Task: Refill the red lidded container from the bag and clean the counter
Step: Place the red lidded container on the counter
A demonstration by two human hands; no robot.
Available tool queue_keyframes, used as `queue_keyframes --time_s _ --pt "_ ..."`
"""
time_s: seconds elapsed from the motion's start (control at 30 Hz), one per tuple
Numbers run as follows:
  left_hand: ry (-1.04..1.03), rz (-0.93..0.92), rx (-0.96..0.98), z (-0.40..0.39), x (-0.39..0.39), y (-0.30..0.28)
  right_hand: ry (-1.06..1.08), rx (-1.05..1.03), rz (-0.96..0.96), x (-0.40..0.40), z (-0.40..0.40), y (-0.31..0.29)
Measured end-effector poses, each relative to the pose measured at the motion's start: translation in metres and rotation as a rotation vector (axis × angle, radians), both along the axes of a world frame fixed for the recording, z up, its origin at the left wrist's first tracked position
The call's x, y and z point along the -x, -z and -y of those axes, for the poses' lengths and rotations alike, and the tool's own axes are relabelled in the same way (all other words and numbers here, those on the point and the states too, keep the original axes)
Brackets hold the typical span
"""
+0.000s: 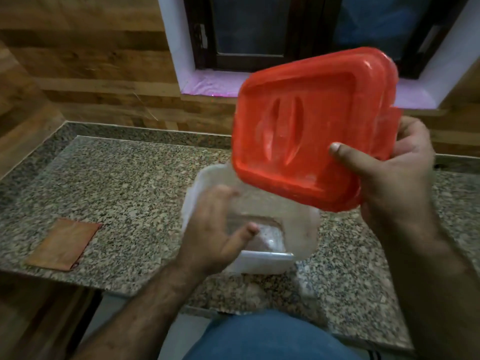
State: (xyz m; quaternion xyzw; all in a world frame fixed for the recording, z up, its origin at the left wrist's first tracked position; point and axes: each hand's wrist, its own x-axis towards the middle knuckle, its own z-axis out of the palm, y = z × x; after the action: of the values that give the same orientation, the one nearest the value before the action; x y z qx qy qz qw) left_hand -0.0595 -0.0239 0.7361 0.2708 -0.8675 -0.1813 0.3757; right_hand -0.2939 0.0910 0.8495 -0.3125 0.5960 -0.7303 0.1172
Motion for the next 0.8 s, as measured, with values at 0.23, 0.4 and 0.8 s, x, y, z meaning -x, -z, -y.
queue_keyframes --time_s 0.23,0.4,0.8 --pt "0.261 0.803 0.1 -0.008 0.037 0.024 0.164 -0.32 -0.582 0.015 -0.028 0.02" --pt "0.251 0.863 0.14 -0.005 0.036 0.031 0.144 -0.653 -0.881 0.04 -0.035 0.091" --pt "0.258 0.856 0.116 -0.007 0.04 0.032 -0.251 -1.257 -0.857 0.066 -0.052 0.241"
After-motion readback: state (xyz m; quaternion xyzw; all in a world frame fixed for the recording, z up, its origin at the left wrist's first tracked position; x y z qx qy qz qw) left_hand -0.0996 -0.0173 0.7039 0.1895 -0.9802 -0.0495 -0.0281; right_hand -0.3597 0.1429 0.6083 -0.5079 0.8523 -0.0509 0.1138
